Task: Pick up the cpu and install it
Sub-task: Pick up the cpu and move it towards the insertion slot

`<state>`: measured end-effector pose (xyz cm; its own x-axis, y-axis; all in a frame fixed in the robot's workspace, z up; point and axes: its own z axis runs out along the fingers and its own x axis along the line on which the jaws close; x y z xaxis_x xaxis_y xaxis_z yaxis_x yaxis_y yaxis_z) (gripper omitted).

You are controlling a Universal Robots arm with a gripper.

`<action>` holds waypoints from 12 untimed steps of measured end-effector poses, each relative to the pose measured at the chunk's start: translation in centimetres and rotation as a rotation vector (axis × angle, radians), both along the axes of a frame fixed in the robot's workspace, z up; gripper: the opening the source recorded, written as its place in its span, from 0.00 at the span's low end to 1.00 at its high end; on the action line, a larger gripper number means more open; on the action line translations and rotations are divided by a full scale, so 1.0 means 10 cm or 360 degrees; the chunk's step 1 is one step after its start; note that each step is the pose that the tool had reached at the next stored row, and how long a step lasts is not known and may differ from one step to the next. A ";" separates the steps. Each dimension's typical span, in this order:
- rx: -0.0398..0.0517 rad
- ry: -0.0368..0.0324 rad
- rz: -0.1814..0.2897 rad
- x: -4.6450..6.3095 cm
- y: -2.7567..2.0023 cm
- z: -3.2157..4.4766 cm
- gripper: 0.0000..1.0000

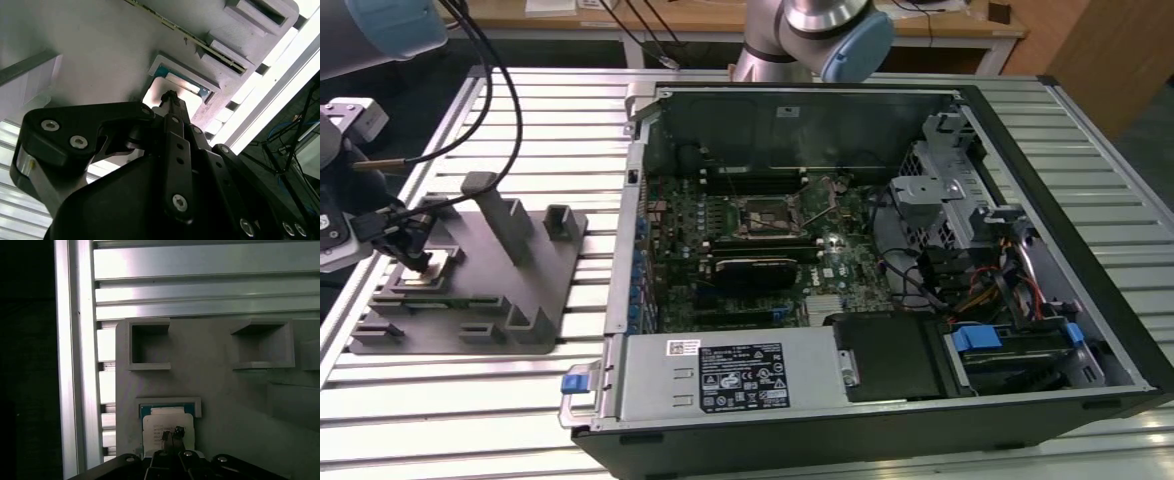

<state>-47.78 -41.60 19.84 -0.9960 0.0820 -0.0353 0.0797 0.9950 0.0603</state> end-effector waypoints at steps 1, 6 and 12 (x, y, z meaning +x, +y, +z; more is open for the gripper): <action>0.0000 0.0000 0.0000 0.00 0.000 0.000 0.11; 0.0000 0.0000 0.0000 0.00 0.000 0.000 0.23; 0.0000 0.0000 0.0000 0.00 0.000 0.000 0.47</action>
<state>-47.78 -41.60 19.85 -0.9960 0.0818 -0.0353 0.0796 0.9950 0.0604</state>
